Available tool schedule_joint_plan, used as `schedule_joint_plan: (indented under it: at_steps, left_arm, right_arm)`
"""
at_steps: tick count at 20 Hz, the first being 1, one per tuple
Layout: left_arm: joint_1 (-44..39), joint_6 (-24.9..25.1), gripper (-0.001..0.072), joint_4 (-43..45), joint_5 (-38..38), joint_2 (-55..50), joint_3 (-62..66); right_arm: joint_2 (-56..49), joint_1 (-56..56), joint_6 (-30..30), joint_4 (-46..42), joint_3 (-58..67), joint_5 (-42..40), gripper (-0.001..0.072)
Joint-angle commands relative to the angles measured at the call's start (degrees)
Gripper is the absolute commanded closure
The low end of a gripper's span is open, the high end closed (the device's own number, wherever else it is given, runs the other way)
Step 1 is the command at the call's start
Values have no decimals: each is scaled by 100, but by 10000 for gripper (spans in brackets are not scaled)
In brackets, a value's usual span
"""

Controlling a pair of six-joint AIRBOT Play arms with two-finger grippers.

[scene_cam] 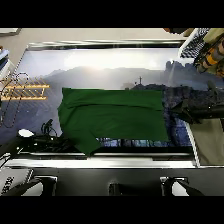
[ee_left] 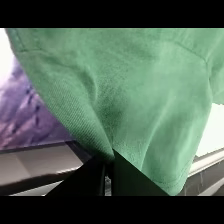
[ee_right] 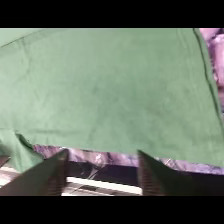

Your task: Fold the clothes and pants, and hang the long-sleeved shirts on hangers.

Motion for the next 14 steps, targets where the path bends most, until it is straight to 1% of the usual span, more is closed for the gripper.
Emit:
schedule_joint_plan:
  at_steps: [1, 3, 6, 7, 8, 9, 10, 14]
  left_arm:
    - [-37, -2, 689, -48, -153, -9, 2]
    - [-37, -2, 689, -48, -160, -7, 2]
    - [-33, -2, 689, -48, -157, -7, 2]
    - [-33, 0, 689, -48, -164, -7, 2]
    - [-33, -2, 689, -48, -170, -7, 2]
    - [-33, -2, 689, -48, -175, -7, 2]
    - [-33, -2, 689, -48, -177, -7, 2]
    - [-33, -2, 689, -48, -205, -7, 2]
  right_arm:
    - [74, -26, 466, 35, 44, 81, 305]
    - [70, -203, 431, -85, 125, 157, 304]
    - [-50, -769, 260, -772, 85, 205, 283]
    - [-162, -953, 129, -767, -13, 201, 281]
    - [-295, -1045, -22, -715, -136, 199, 250]
    - [-457, -1049, -214, -717, -293, 201, 188]
    - [-603, -1019, -374, -717, -468, 177, 151]
    - [-1080, -1003, -901, -634, -1259, -249, 152]
